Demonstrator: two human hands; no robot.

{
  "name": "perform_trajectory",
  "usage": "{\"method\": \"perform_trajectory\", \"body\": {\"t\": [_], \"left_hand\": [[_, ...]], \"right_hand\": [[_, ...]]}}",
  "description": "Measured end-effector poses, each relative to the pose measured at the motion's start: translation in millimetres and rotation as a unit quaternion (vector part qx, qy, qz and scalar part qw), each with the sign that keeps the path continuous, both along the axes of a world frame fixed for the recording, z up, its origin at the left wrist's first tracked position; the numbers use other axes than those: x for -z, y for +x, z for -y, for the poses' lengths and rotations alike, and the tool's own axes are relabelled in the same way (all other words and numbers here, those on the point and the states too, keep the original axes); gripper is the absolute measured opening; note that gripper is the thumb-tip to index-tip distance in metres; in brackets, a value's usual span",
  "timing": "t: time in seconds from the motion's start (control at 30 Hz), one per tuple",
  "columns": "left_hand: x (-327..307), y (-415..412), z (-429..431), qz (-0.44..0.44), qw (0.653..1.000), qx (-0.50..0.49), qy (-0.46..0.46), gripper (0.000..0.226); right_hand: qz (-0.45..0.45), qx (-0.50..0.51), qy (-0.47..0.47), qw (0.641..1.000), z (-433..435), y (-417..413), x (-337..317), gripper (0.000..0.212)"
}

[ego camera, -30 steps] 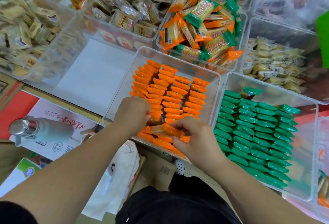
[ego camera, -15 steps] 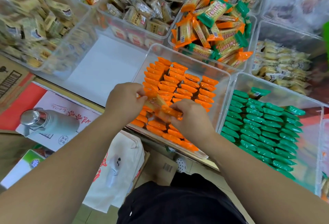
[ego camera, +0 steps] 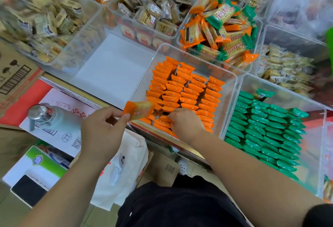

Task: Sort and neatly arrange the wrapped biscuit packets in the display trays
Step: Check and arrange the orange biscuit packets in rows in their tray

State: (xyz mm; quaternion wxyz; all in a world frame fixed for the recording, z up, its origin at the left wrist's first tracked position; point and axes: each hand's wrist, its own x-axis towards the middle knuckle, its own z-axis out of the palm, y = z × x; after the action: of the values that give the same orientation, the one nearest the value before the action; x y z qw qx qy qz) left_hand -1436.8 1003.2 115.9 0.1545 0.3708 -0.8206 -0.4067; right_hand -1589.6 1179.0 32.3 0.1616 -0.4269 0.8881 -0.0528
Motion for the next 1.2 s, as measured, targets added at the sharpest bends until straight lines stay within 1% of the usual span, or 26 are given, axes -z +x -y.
{"method": "perform_trajectory", "body": {"t": [0.1, 0.17, 0.27, 0.4, 0.53, 0.67, 0.7, 0.77, 0.87, 0.9, 0.97, 1.03, 1.13, 1.17, 1.2], "left_hand": [[0.0, 19.7, -2.5, 0.015, 1.000, -0.018, 0.010, 0.010], [1.5, 28.9, -4.8, 0.020, 0.998, -0.032, 0.042, 0.011], [1.3, 36.4, -9.4, -0.002, 0.993, -0.059, 0.105, 0.008], [-7.1, 38.2, -21.3, -0.031, 0.981, -0.078, 0.172, 0.013], [-12.5, 35.2, -31.3, -0.046, 0.970, -0.085, 0.221, 0.010], [-10.9, 36.5, -38.9, -0.062, 0.954, -0.097, 0.275, 0.011], [-11.1, 37.3, -41.9, -0.068, 0.949, -0.100, 0.290, 0.011], [-11.5, 39.8, -49.2, -0.070, 0.941, -0.099, 0.316, 0.010], [-13.6, 44.7, -61.5, -0.066, 0.933, -0.075, 0.345, 0.007], [-15.0, 46.0, -65.4, -0.066, 0.930, -0.068, 0.354, 0.008], [-19.4, 48.1, -72.6, -0.067, 0.927, -0.048, 0.365, 0.007], [-27.6, 48.4, -79.1, -0.069, 0.928, -0.029, 0.365, 0.004], [-37.3, 45.3, -76.7, -0.076, 0.928, -0.010, 0.364, 0.013], [-42.3, 44.8, -76.1, -0.079, 0.930, -0.001, 0.359, 0.015], [-48.2, 44.9, -75.8, -0.083, 0.931, 0.008, 0.355, 0.016]], "right_hand": [[0.006, -0.010, 0.005, 1.000, -3.8, -2.2, 2.9, 0.024], [-0.022, -0.009, 0.016, 1.000, -3.8, -3.1, 5.2, 0.021], [-0.067, 0.008, 0.027, 0.997, 1.8, -1.5, 4.0, 0.018], [-0.093, 0.031, -0.003, 0.995, 7.7, 0.4, 2.5, 0.018], [-0.079, 0.003, -0.013, 0.997, -0.1, -0.4, -3.4, 0.020], [-0.062, 0.037, -0.089, 0.993, -23.6, 1.4, -23.2, 0.020], [-0.047, 0.052, -0.121, 0.990, -31.4, 4.6, -31.9, 0.018], [0.036, 0.107, -0.178, 0.978, -47.1, 16.1, -58.3, 0.017], [0.200, 0.191, -0.195, 0.941, -69.1, 38.1, -97.1, 0.018], [0.263, 0.215, -0.199, 0.919, -75.0, 45.8, -105.7, 0.017], [0.369, 0.270, -0.237, 0.857, -84.6, 59.0, -116.3, 0.014], [0.397, 0.303, -0.288, 0.817, -92.0, 69.1, -125.7, 0.010], [0.466, 0.350, -0.364, 0.726, -97.9, 73.0, -133.7, 0.009], [0.485, 0.357, -0.378, 0.703, -100.0, 73.4, -136.6, 0.009], [0.502, 0.356, -0.386, 0.687, -102.2, 73.5, -137.9, 0.010]]}}
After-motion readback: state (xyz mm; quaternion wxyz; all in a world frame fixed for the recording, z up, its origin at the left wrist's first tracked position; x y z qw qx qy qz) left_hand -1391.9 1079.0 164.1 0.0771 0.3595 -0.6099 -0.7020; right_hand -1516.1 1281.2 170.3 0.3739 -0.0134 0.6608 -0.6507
